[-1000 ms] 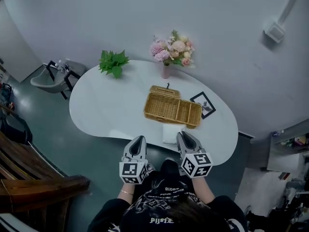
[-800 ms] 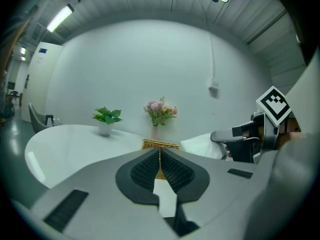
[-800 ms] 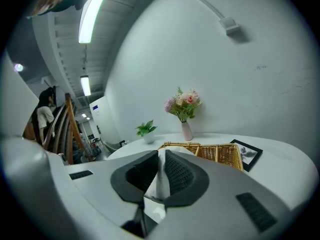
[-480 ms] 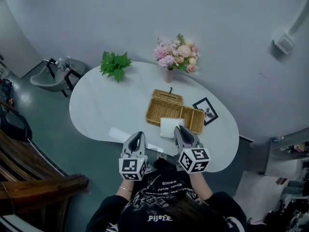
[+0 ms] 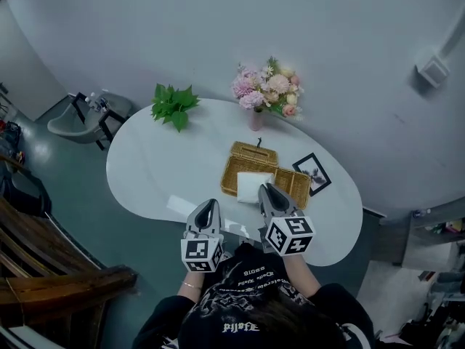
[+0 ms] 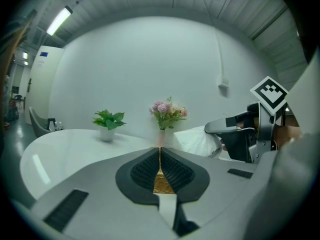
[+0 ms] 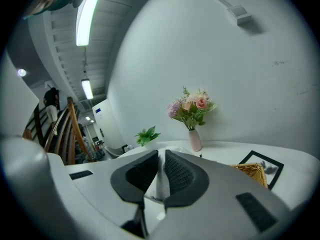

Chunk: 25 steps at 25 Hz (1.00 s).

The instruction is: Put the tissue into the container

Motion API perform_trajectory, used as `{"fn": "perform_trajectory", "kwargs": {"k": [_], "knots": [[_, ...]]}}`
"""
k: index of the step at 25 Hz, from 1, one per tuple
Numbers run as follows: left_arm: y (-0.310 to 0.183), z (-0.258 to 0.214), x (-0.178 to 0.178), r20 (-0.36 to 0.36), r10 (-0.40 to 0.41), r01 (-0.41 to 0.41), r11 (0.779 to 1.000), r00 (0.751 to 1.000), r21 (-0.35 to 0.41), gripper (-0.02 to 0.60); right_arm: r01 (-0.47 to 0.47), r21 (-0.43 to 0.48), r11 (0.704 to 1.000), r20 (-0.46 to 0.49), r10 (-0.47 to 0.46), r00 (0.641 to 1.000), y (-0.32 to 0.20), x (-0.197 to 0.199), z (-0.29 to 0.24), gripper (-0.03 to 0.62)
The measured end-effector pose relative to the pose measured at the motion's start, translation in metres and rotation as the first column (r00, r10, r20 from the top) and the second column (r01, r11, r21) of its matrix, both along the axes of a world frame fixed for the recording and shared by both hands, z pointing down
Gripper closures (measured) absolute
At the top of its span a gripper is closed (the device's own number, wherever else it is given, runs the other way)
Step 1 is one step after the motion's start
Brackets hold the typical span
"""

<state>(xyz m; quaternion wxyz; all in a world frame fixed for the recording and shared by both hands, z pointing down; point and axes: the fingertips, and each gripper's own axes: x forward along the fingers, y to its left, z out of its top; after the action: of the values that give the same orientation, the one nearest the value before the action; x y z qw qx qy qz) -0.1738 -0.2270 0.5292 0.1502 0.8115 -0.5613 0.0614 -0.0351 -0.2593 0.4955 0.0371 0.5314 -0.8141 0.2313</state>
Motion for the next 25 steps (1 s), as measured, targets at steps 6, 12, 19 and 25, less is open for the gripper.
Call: {"fn": "perform_trajectory", "kwargs": {"k": [6, 12, 19, 25], "knots": [[-0.008, -0.002, -0.006, 0.003, -0.02, 0.02, 1.0, 1.0, 0.003, 0.555, -0.028, -0.033, 0.999, 0.046, 0.029, 0.999, -0.021, -0.002, 0.003, 0.53], [-0.018, -0.002, -0.01, 0.019, -0.03, 0.03, 1.0, 0.999, 0.007, 0.555, -0.087, -0.095, 0.992, 0.104, 0.096, 0.99, -0.042, 0.002, 0.014, 0.53], [-0.025, 0.001, -0.01, 0.032, -0.035, 0.035, 0.999, 0.999, -0.002, 0.555, -0.12, -0.18, 0.976, 0.15, 0.148, 0.978, -0.058, 0.006, 0.035, 0.53], [-0.032, 0.001, -0.016, 0.046, -0.073, 0.073, 0.997, 0.996, -0.01, 0.555, -0.136, -0.241, 0.961, 0.138, 0.172, 0.975, -0.07, 0.007, 0.053, 0.53]]}}
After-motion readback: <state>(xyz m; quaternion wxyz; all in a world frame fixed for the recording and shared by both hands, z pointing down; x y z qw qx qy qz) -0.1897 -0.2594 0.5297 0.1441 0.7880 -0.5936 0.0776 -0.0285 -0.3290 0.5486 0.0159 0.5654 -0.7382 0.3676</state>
